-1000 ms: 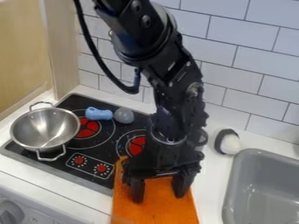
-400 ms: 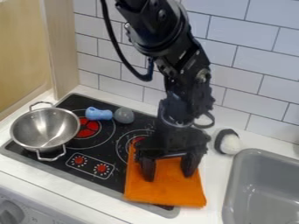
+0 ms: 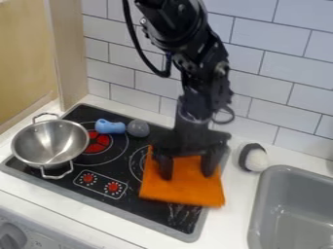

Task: Moved the orange cloth on the top end of the burner

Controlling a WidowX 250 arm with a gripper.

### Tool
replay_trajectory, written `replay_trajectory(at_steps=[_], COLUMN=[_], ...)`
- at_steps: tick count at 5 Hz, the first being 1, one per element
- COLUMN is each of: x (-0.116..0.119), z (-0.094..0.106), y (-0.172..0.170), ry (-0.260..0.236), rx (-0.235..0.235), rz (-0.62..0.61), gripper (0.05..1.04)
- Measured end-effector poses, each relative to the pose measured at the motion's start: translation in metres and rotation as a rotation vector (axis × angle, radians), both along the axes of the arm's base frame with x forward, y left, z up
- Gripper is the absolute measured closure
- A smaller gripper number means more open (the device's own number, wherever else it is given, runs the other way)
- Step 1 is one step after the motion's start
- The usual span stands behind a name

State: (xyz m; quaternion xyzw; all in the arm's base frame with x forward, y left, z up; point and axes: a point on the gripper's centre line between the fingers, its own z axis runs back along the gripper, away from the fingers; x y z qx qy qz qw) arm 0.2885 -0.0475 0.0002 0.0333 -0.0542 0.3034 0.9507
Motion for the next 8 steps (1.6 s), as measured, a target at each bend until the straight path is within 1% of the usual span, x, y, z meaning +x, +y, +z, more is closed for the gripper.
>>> replay_trajectory(at_steps=[2, 3, 4, 6, 7, 8], x=[0.040, 0.057, 0.076, 0.074, 0.070, 0.066], z=[0.000, 0.000, 0.001, 0.001, 0.004, 0.013], y=[0.012, 0.012, 0.009, 0.010, 0.011, 0.010], ry=[-0.021, -0.040, -0.064, -0.064, -0.065, -0.080], rx=[-0.005, -0.018, -0.047, -0.039, -0.039, -0.050], rz=[-0.046, -0.071, -0.082, -0.095, -0.100, -0.093], gripper=[0.085, 0.084, 0.084, 0.085, 0.085, 0.085])
